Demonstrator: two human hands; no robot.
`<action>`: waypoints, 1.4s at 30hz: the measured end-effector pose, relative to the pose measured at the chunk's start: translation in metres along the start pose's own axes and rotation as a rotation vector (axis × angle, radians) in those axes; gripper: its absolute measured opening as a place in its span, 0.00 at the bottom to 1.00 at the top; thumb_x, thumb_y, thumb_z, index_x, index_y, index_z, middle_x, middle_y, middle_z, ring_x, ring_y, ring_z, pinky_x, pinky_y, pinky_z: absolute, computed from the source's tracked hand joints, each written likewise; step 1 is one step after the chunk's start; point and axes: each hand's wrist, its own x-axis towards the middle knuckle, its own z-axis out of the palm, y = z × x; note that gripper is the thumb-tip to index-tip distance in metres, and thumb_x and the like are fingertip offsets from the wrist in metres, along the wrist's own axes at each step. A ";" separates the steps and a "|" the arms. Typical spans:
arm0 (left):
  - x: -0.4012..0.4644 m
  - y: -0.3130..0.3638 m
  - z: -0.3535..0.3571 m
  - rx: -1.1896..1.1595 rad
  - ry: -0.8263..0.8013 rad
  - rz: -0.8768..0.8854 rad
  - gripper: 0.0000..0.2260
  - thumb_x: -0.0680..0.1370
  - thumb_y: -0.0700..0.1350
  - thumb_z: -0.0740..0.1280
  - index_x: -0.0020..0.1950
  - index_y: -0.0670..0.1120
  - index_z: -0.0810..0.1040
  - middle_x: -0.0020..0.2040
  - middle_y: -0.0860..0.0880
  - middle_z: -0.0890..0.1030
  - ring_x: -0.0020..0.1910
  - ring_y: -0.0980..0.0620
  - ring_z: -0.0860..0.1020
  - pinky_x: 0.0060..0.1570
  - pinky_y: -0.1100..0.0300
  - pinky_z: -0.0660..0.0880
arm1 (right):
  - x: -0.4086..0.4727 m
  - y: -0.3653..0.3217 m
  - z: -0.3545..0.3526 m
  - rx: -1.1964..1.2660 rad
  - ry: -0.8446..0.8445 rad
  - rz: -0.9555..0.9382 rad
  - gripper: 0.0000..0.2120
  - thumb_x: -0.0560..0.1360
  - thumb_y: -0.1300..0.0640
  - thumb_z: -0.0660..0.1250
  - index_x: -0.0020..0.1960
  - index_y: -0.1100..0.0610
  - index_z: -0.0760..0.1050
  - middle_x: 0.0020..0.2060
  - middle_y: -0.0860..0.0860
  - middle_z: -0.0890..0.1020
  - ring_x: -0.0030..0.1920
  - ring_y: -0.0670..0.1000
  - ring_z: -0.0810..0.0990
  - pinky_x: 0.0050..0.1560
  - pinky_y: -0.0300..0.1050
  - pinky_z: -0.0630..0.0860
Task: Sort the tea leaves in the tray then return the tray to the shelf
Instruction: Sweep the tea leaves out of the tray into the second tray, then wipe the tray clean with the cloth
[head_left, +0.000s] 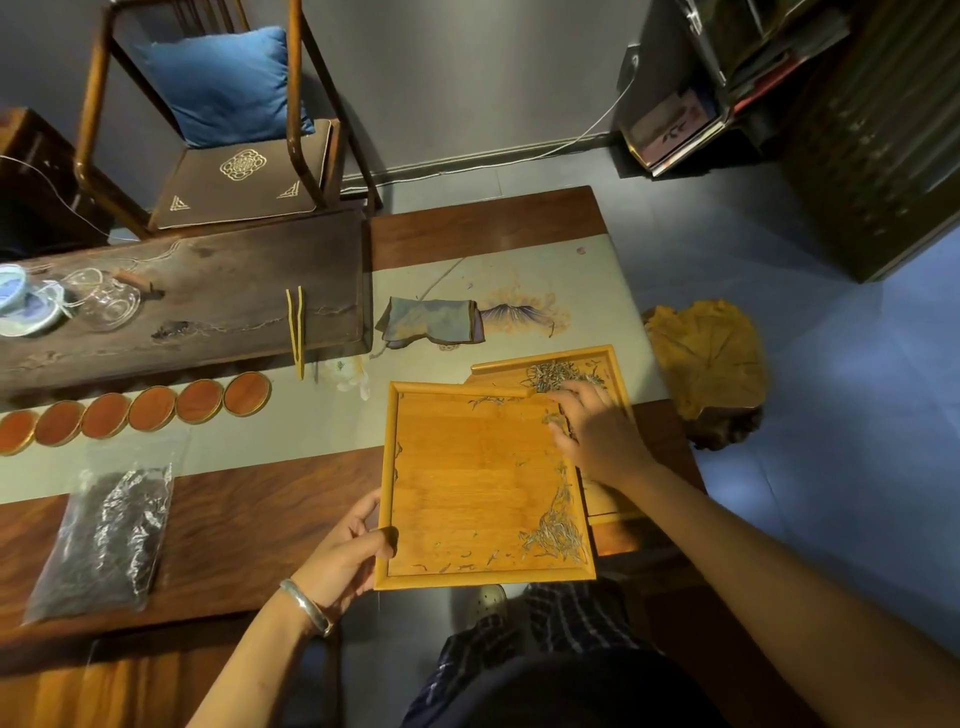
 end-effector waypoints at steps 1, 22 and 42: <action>-0.002 0.000 -0.001 0.000 -0.002 0.004 0.34 0.61 0.39 0.71 0.67 0.49 0.70 0.53 0.33 0.76 0.49 0.34 0.63 0.35 0.52 0.63 | 0.002 0.002 -0.001 -0.013 0.006 0.004 0.18 0.73 0.58 0.69 0.62 0.61 0.76 0.58 0.60 0.78 0.60 0.59 0.75 0.60 0.54 0.75; -0.006 0.005 -0.007 -0.009 0.007 0.079 0.36 0.61 0.40 0.72 0.69 0.45 0.67 0.56 0.40 0.81 0.46 0.34 0.77 0.37 0.53 0.78 | 0.038 0.006 -0.030 0.054 0.191 0.061 0.08 0.76 0.64 0.63 0.51 0.64 0.78 0.45 0.59 0.78 0.46 0.57 0.76 0.38 0.48 0.76; 0.010 0.005 0.002 -0.063 -0.101 0.065 0.30 0.69 0.28 0.57 0.71 0.41 0.62 0.37 0.50 0.83 0.22 0.60 0.75 0.20 0.70 0.71 | 0.234 -0.051 0.083 -0.163 -0.359 -0.088 0.25 0.77 0.53 0.63 0.72 0.53 0.62 0.67 0.61 0.66 0.66 0.64 0.65 0.63 0.57 0.67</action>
